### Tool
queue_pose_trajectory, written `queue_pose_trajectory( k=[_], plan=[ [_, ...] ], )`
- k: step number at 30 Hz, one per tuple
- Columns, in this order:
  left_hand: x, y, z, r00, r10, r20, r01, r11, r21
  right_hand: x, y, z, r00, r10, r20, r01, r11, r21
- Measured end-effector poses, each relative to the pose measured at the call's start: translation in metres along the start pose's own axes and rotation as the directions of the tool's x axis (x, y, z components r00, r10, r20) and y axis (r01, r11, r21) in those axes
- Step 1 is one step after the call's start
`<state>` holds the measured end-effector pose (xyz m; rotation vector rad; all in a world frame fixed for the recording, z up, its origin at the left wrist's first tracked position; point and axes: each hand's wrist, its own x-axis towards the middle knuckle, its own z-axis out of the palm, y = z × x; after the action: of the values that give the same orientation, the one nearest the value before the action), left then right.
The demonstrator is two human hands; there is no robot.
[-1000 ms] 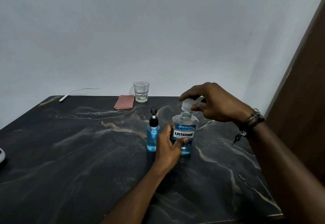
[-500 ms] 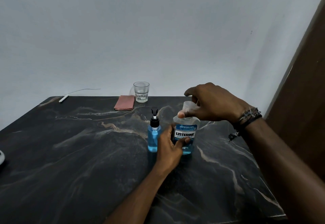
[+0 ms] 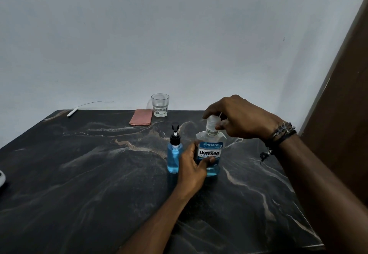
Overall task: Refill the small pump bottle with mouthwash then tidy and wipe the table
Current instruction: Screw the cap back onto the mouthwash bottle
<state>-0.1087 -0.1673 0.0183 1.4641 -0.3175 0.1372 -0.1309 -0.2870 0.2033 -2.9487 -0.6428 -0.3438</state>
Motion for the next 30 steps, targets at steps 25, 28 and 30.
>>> queue_pose_trajectory(
  k=[25, 28, 30],
  plan=[
    [-0.01, 0.002, 0.003, 0.998, 0.014, -0.066, -0.002, 0.984, 0.176, -0.024, 0.006, 0.0, 0.984, 0.166, -0.07, -0.17, 0.984, -0.055],
    [-0.013, 0.004, 0.004, 0.997, 0.015, -0.076, 0.0, 0.982, 0.188, -0.034, 0.008, 0.003, 0.978, 0.177, -0.112, -0.183, 0.982, -0.054],
    [-0.016, 0.004, 0.003, 0.997, 0.022, -0.08, -0.006, 0.979, 0.203, -0.04, 0.009, 0.006, 0.972, 0.185, -0.147, -0.193, 0.98, -0.042]
  ],
)
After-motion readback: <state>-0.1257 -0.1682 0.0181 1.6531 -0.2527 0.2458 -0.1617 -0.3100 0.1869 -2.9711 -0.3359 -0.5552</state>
